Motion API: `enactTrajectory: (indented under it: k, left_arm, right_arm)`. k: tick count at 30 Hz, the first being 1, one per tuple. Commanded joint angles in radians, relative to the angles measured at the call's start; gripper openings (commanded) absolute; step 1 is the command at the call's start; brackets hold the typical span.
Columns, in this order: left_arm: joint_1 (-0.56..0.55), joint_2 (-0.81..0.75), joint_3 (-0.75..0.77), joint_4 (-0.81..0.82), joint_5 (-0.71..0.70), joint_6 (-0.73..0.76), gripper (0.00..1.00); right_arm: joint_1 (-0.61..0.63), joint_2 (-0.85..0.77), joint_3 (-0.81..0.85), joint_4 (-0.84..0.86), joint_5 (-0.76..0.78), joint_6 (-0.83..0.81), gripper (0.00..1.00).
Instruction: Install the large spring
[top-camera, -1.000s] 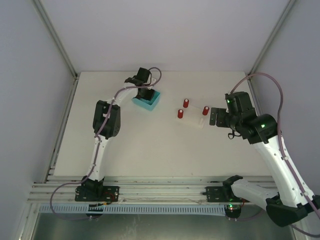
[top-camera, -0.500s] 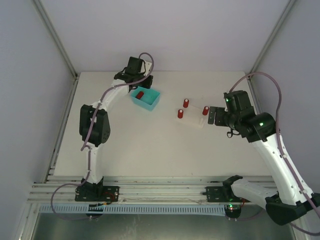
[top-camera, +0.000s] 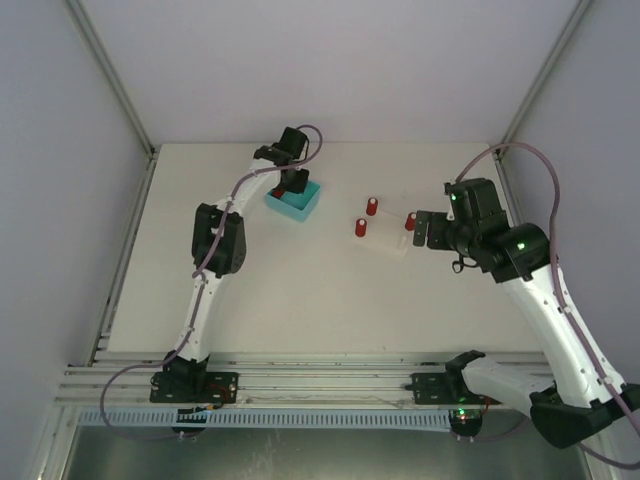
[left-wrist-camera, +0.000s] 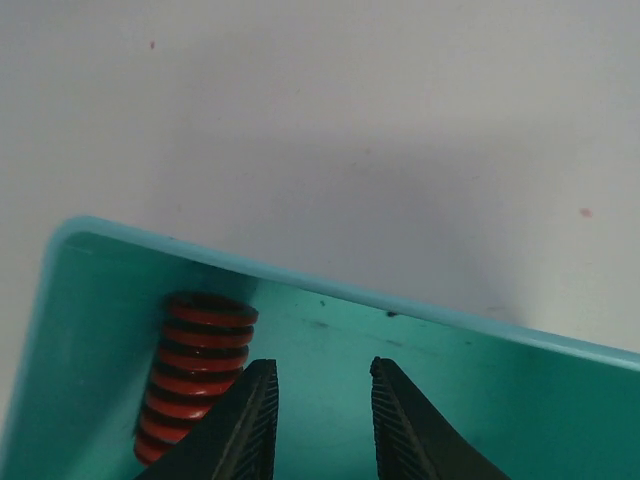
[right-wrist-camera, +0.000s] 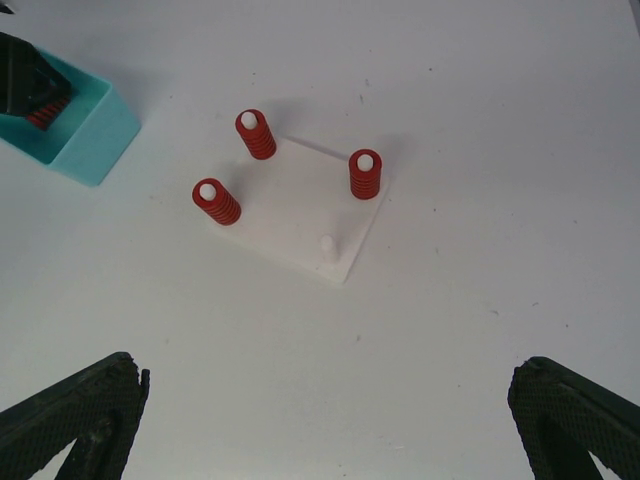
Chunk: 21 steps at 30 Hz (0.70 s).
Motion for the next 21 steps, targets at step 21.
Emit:
enactTrajectory:
  k: [21]
  left_arm:
    - [0.02,0.09,0.003,-0.043,-0.18,0.035,0.44]
  right_arm:
    - [-0.002,0.09,0.088,0.004,-0.01,-0.063,1.0]
